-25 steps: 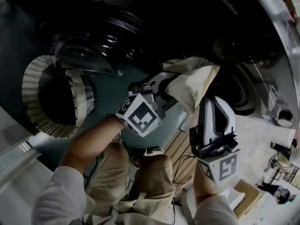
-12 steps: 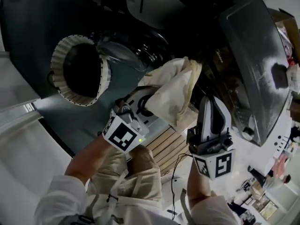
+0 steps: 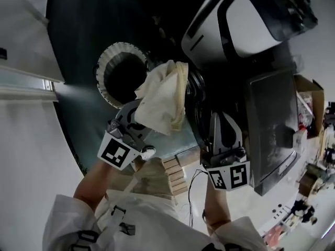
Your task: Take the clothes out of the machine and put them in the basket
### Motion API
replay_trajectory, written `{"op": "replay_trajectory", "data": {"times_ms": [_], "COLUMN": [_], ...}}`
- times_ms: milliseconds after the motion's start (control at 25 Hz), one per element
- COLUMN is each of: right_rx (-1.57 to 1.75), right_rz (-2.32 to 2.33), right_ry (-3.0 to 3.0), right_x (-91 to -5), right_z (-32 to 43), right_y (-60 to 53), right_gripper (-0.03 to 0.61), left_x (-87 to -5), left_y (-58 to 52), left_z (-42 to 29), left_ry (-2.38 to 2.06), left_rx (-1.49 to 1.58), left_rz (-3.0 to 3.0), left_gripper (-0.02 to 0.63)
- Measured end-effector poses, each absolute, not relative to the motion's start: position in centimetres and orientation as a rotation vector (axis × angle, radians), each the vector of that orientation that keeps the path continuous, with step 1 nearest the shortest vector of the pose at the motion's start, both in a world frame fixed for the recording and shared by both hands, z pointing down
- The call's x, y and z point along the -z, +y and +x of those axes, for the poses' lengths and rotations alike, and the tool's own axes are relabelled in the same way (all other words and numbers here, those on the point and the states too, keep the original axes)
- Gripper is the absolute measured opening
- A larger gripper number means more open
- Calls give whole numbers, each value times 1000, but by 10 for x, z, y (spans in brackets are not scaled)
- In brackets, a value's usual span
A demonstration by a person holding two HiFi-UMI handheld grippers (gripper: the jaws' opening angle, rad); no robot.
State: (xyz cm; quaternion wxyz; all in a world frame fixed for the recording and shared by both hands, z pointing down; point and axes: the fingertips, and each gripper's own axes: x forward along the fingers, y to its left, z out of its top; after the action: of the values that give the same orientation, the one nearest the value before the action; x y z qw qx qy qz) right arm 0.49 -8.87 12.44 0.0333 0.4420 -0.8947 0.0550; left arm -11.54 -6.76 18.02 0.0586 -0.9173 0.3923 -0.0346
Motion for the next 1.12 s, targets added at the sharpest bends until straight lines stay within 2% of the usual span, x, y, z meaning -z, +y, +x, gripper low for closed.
{"op": "replay_trajectory", "data": {"times_ms": [320, 520, 840, 1120], "right_rx": [-222, -281, -361, -695], "right_rz": [1197, 1151, 882, 782], "right_ry": [-2773, -2800, -2789, -2766], "right_x": [-84, -87, -153, -224], "right_z": [-121, -180, -236, -267], "right_y": [-114, -135, -177, -221], "right_gripper": [14, 14, 14, 14], "left_x": [-140, -162, -222, -298], "left_y": [-53, -57, -105, -154], "left_z": [-275, -342, -367, -377], "left_ry": [1519, 1742, 1883, 2035], "left_rx": [132, 118, 244, 283], "left_rz": [-2681, -2754, -2684, -2679], "left_gripper": [97, 97, 100, 103]}}
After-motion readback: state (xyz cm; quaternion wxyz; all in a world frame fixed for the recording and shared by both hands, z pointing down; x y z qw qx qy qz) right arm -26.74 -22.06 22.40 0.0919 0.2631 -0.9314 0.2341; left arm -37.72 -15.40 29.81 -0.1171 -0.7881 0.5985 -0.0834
